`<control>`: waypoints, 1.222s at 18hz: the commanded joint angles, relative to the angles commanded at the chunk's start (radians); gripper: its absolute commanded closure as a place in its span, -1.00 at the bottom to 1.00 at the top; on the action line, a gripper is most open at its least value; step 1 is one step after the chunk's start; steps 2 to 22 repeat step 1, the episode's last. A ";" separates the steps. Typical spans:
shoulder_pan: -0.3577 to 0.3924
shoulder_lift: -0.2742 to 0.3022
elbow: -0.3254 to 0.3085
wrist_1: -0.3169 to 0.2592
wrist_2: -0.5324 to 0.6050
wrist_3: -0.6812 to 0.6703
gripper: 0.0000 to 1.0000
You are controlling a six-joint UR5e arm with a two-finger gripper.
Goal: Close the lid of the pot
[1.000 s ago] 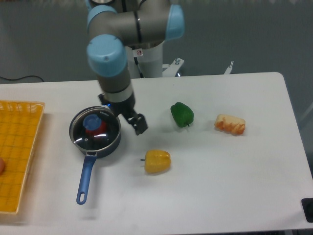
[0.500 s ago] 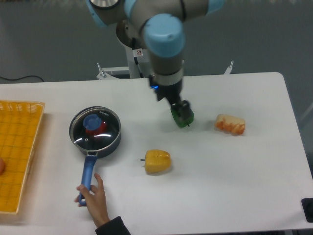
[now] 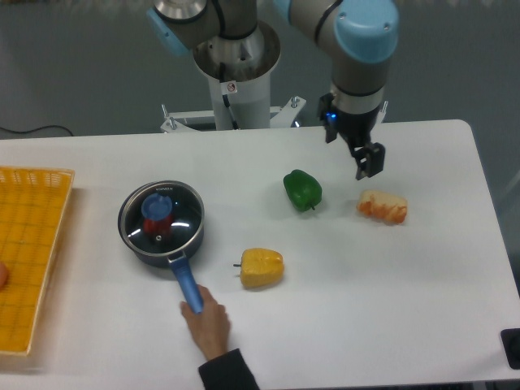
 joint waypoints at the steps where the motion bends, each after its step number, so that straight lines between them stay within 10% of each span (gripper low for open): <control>1: 0.000 0.003 -0.002 0.000 0.000 0.000 -1.00; 22: 0.000 0.003 -0.002 0.000 0.000 0.000 -1.00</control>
